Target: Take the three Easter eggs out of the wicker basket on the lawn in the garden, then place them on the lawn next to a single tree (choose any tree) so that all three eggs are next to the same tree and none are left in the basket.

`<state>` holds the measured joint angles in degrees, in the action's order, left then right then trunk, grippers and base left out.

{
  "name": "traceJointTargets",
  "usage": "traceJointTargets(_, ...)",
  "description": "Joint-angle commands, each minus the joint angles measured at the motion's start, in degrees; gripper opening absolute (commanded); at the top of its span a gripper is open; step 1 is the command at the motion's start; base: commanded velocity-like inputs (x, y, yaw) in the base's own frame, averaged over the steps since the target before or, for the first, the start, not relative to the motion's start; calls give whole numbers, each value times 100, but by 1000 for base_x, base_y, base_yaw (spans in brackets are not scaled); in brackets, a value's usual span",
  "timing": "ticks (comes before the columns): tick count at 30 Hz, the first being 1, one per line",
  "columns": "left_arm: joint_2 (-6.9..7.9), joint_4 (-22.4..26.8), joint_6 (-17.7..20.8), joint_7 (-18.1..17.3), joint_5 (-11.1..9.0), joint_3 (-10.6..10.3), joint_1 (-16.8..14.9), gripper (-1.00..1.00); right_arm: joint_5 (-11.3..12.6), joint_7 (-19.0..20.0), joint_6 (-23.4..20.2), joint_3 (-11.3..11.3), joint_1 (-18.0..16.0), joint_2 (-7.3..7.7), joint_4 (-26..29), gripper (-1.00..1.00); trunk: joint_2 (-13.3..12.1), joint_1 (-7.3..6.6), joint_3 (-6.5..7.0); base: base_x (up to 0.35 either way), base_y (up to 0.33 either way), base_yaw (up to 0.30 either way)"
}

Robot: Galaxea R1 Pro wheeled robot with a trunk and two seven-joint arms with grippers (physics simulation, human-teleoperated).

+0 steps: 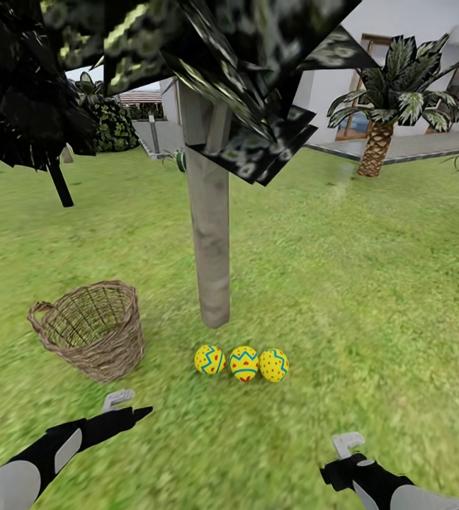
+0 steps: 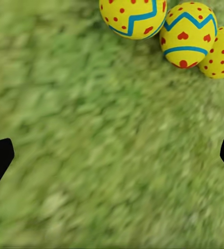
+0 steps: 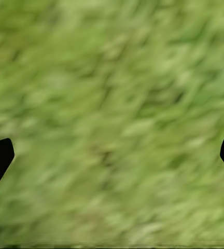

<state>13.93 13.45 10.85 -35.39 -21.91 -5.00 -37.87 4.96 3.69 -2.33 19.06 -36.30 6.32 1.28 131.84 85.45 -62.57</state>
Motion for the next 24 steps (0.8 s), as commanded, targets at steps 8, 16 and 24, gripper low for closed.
traceJointTargets(8, -58, -19, 6, 268, -58, -45, -1, 100, 57, 11, -5, 45, 59, 9, -13, 100, -321, -177, 140, 0, 0, 0)
traceJointTargets(16, -254, -222, -228, 1241, -52, -45, 41, 100, 51, 9, 24, 45, 77, 3, -8, 100, -641, -353, 284, 0, 0, 0)
traceJointTargets(24, -483, -797, -730, 1997, -17, -45, 60, 100, 57, -33, 443, 45, 178, -100, -14, 100, -962, -529, 427, 0, 0, 0)
